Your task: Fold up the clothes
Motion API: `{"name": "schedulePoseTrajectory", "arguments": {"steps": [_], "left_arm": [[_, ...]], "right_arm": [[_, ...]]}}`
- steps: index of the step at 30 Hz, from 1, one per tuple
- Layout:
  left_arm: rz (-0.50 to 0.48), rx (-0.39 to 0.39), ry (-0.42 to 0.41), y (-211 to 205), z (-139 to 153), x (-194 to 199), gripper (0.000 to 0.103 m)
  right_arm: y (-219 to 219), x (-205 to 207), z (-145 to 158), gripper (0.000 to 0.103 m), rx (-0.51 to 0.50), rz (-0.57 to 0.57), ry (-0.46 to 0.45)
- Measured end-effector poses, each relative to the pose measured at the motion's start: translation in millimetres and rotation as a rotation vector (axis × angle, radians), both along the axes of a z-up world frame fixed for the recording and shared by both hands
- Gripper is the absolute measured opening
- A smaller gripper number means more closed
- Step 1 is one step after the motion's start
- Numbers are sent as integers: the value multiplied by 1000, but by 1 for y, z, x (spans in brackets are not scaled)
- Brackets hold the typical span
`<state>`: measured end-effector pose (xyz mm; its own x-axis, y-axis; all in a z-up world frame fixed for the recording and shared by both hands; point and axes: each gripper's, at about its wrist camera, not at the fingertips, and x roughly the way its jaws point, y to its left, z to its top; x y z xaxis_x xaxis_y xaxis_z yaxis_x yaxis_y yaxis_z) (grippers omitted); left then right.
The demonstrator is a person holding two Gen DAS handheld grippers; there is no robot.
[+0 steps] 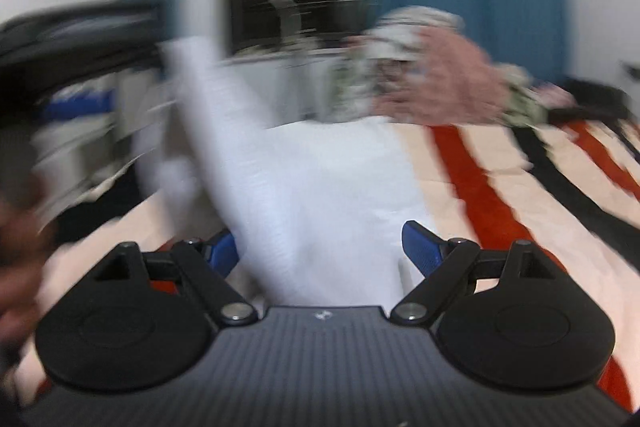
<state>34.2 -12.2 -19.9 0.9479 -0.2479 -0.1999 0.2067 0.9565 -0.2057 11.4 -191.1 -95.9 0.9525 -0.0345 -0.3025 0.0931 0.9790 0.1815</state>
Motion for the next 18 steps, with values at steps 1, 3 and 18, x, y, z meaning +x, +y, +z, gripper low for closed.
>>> {"name": "schedulePoseTrajectory", "arguments": {"steps": [1, 3, 18], "left_arm": [[-10, -20, 20, 3, -3, 2, 100], [-24, -46, 50, 5, -7, 6, 100], [-27, -14, -23, 0, 1, -15, 100]], "right_arm": [[-20, -3, -1, 86, 120, -37, -13], [-59, -15, -4, 86, 357, -101, -43], [-105, -10, -27, 87, 482, -186, 271]]}}
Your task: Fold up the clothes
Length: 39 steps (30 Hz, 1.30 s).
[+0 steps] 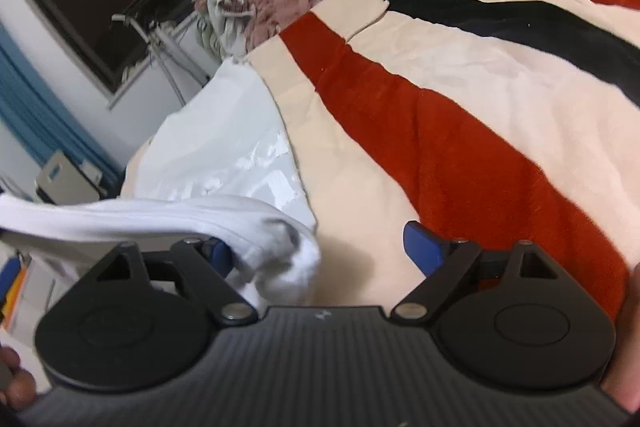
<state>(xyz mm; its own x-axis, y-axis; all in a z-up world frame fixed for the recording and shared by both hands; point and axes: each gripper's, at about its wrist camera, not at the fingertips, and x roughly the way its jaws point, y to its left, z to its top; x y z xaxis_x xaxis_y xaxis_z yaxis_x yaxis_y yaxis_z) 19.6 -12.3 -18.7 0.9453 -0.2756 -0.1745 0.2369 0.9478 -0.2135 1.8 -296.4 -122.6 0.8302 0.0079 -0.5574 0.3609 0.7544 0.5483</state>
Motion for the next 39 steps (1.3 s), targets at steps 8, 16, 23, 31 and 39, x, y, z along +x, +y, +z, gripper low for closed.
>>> {"name": "schedulePoseTrajectory", "arguments": {"steps": [8, 16, 23, 31, 39], "left_arm": [[-69, -13, -104, -6, 10, -23, 100], [-30, 47, -120, -19, 3, -29, 99], [128, 44, -17, -5, -16, -19, 100], [304, 50, -2, 4, -19, -54, 100], [409, -60, -193, 21, 54, -121, 100]], "right_arm": [[-24, -43, 54, 88, -169, -79, -201], [-12, -12, 18, 87, -203, -5, -46], [-3, 16, -12, 86, -146, -6, 62], [16, -29, 35, 86, -532, -198, -231], [23, -73, 116, 86, -636, -216, -483]]}}
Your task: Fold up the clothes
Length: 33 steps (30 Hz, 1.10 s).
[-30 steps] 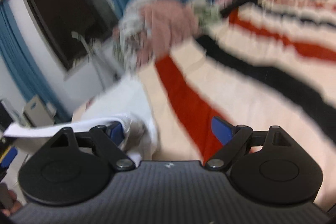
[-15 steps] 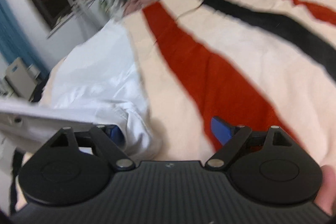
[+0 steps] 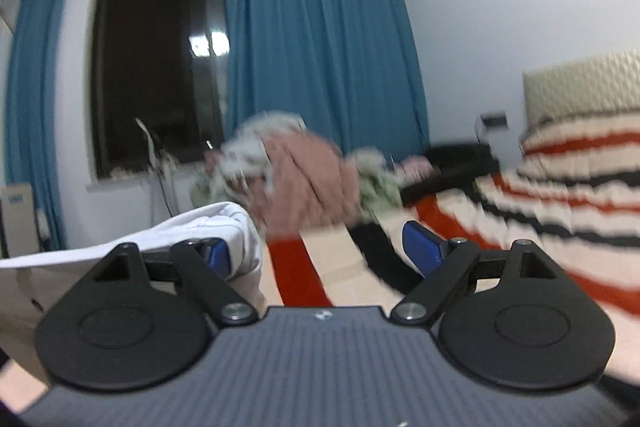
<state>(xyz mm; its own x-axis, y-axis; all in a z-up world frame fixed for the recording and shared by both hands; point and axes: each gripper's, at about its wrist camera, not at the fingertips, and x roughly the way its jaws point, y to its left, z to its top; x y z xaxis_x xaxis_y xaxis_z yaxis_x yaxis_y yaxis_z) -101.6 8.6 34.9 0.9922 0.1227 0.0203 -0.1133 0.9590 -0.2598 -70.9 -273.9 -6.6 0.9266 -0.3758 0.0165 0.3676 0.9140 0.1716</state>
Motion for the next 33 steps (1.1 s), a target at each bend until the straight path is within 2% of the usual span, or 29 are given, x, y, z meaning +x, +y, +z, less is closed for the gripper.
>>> {"name": "schedulePoseTrajectory", "arguments": {"steps": [3, 6, 12, 17, 20, 22, 25, 29, 31, 33], "left_arm": [[13, -13, -113, 5, 56, -21, 101], [2, -35, -208, 11, 126, -41, 102], [-44, -113, -294, 25, 267, -64, 102], [-24, -49, -381, 18, 361, -60, 103], [24, 38, -398, 3, 395, -40, 103], [33, 64, -389, -7, 400, -15, 103], [24, 73, -322, -24, 382, 54, 103], [-13, 67, -186, -41, 315, 159, 103], [-32, 63, -120, -49, 278, 211, 103], [-20, 103, -39, -56, 240, 274, 103]], "right_arm": [[-3, -15, 62, 86, -8, 54, -82], [-4, -33, 134, 86, -43, 84, -159], [-14, -63, 272, 87, -44, 179, -256], [-17, -68, 364, 87, -120, 199, -316], [-23, -57, 403, 87, -126, 208, -326], [-28, -40, 415, 87, -128, 206, -314], [-34, 1, 407, 87, -133, 198, -247], [-46, 81, 354, 87, -127, 171, -120], [-53, 124, 314, 87, -98, 167, -59], [-59, 175, 271, 87, -104, 156, 8]]}}
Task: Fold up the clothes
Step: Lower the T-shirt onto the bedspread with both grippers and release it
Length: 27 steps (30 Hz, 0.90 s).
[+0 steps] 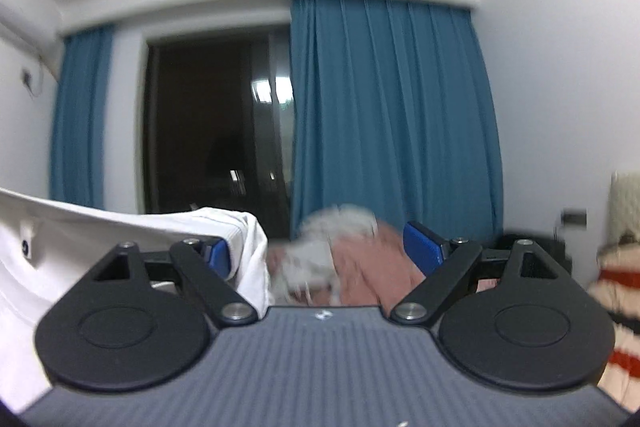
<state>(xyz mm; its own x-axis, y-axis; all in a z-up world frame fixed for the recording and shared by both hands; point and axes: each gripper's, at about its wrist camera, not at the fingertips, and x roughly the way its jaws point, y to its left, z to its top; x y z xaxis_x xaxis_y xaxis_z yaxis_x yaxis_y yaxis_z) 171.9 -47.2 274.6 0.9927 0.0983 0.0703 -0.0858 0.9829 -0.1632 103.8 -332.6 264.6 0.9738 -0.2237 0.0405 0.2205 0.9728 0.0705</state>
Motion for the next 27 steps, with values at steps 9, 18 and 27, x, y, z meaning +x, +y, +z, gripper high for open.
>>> {"name": "schedulePoseTrajectory", "arguments": {"steps": [9, 18, 27], "left_arm": [[-29, 12, 309, -24, -177, 278, 103], [-131, -14, 695, -7, -389, 441, 102], [-339, 195, 909, -1, -374, 439, 102]], "right_arm": [[-26, 227, -162, 86, 40, -31, 249], [-48, 368, -360, 86, 166, 33, 624], [-36, 406, -380, 86, 158, 183, 864]]}}
